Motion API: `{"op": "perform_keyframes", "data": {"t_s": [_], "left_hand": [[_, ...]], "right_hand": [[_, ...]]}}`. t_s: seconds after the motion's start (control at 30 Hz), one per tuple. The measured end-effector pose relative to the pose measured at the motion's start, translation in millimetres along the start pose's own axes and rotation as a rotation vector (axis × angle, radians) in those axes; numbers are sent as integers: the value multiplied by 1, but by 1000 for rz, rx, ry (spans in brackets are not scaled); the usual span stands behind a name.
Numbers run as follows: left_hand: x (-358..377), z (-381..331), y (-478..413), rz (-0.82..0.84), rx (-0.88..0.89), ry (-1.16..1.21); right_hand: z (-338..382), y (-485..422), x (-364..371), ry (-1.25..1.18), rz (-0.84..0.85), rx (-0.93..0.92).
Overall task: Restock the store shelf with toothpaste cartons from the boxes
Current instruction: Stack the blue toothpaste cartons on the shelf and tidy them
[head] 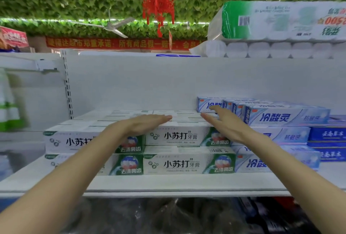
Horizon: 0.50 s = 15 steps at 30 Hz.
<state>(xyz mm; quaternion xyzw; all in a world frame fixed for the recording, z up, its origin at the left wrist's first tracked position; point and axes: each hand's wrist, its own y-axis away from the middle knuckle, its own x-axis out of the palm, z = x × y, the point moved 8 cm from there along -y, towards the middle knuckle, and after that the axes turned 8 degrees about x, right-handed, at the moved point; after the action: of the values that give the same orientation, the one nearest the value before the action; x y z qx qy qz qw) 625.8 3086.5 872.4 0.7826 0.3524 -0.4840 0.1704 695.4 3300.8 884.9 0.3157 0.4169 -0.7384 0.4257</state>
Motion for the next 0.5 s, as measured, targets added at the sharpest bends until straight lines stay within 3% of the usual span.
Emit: {"op": "perform_keyframes", "data": {"t_s": [0.23, 0.5], "left_hand": [[-2, -5, 3, -5, 32, -47], [-1, -6, 4, 14, 49, -45]], "right_hand": [[-9, -22, 2, 127, 35, 122], [-11, -19, -3, 36, 9, 97]]}}
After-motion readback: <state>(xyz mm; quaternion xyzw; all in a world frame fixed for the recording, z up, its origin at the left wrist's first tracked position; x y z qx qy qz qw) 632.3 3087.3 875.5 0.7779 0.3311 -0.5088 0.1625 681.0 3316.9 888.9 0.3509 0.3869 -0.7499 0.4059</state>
